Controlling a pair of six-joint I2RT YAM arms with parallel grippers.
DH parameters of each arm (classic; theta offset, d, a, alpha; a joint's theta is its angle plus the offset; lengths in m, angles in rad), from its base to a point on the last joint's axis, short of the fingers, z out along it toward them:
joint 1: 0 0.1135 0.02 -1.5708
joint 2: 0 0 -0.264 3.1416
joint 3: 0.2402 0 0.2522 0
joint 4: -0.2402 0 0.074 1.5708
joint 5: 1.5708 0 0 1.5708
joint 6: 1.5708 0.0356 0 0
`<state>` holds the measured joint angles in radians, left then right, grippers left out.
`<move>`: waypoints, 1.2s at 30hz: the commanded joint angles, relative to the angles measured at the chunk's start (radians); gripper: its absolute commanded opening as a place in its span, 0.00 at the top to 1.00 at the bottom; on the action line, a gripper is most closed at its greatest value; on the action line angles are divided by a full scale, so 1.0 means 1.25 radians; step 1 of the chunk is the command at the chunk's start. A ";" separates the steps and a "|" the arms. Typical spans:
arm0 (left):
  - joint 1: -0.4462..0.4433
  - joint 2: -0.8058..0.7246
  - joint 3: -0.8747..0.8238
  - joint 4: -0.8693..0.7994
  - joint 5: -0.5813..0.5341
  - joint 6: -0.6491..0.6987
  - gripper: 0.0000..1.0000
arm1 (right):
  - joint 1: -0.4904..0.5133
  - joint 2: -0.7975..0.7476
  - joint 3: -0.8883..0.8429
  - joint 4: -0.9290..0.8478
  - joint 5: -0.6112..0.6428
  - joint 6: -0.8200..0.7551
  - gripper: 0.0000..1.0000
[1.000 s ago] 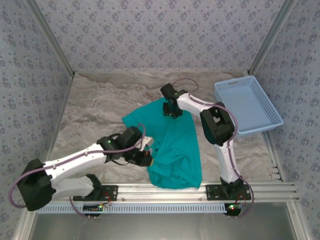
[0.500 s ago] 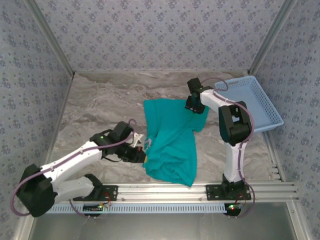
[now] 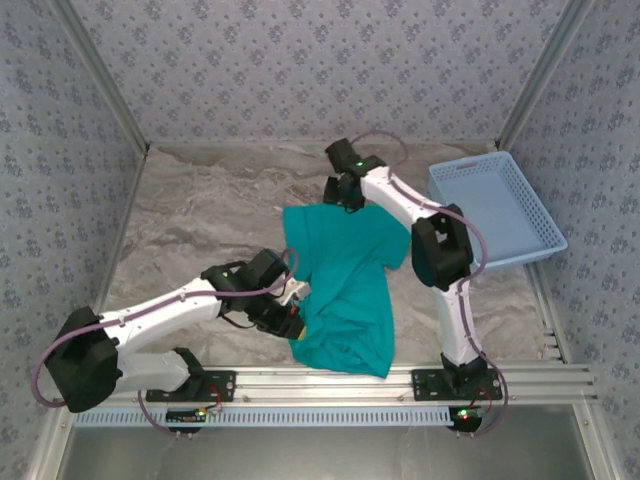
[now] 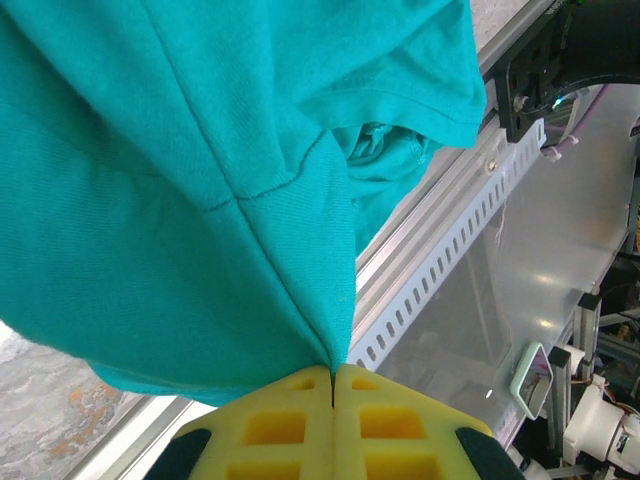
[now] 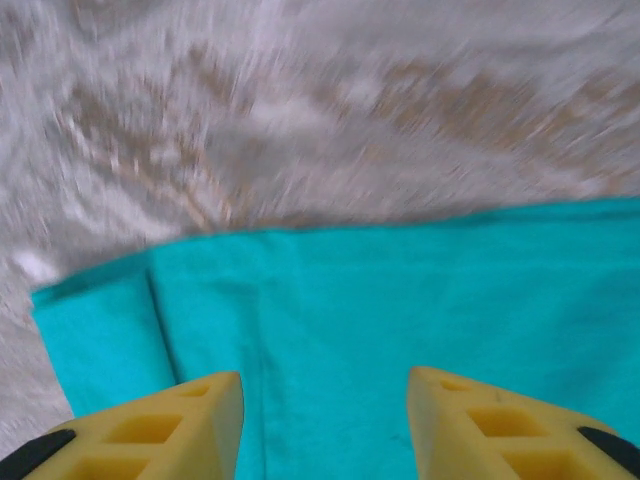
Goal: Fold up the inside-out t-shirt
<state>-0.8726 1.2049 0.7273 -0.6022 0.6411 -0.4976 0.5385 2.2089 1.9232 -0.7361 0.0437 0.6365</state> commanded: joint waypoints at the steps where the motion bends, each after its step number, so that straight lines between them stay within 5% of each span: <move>1: -0.003 -0.022 0.004 0.000 -0.005 0.007 1.00 | 0.055 0.036 0.039 -0.103 0.045 0.034 0.54; 6: 0.000 -0.041 -0.001 -0.003 -0.009 0.009 1.00 | 0.105 0.053 0.045 -0.140 0.118 0.037 0.57; 19: 0.001 -0.062 -0.015 0.005 -0.010 0.004 1.00 | 0.126 0.150 0.106 -0.150 0.099 0.024 0.64; 23: 0.008 -0.081 -0.018 -0.003 -0.016 0.003 1.00 | 0.125 0.153 0.115 -0.154 0.127 0.021 0.97; 25: 0.011 -0.091 -0.013 -0.014 -0.027 0.004 1.00 | 0.126 0.139 0.121 -0.157 0.162 0.016 1.00; 29: 0.028 -0.090 0.052 -0.148 -0.099 0.041 1.00 | 0.123 0.090 0.146 -0.171 0.219 0.007 1.00; 36: 0.201 -0.098 0.359 -0.416 -0.197 0.206 1.00 | 0.032 -0.019 0.221 -0.192 0.233 0.022 1.00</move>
<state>-0.6727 1.1114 1.0309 -0.9493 0.4736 -0.3767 0.6510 2.3077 2.1319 -0.9501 0.2848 0.6472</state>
